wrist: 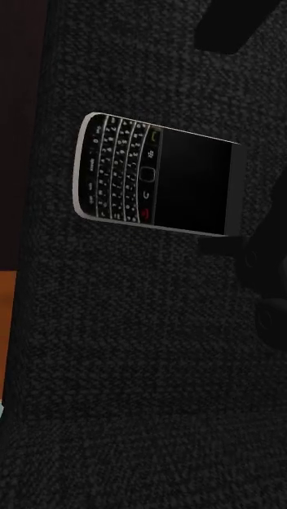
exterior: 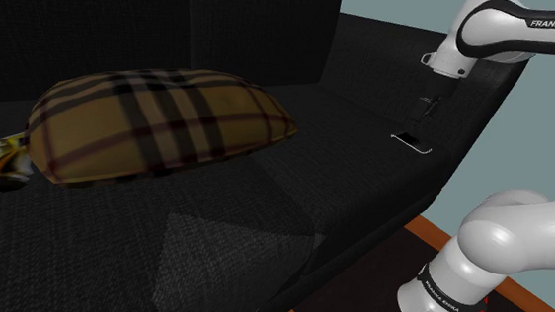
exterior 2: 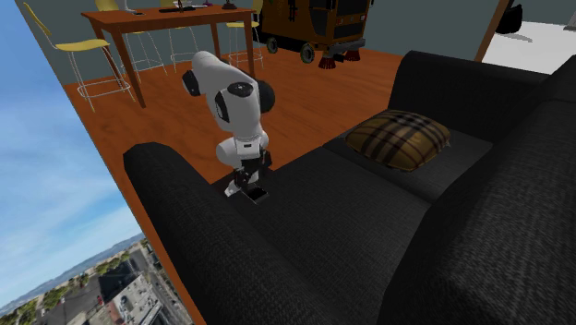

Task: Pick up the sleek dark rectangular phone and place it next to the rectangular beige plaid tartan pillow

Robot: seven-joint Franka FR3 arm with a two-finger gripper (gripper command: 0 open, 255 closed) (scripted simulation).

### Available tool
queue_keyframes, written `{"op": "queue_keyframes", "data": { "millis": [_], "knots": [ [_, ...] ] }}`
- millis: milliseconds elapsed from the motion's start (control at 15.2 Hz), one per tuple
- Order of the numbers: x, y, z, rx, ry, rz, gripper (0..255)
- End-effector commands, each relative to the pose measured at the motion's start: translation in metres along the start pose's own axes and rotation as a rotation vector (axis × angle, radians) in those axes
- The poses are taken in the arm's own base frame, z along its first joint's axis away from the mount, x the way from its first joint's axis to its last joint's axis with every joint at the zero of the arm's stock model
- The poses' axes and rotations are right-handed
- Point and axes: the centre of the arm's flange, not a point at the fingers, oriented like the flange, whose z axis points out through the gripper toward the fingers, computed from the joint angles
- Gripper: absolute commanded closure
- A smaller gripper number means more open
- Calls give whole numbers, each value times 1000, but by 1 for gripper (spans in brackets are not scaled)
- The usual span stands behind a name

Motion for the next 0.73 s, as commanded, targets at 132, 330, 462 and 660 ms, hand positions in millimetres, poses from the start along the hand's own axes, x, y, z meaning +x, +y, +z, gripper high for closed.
{"op": "queue_keyframes", "data": {
  "millis": [132,330,462,660],
  "knots": [
    [-3,8,16,-3,2,1,0],
    [-2,8,32,-3,2,1,0],
    [-2,8,41,-3,2,1,0],
    [-2,8,41,-3,2,1,0]
  ]
}}
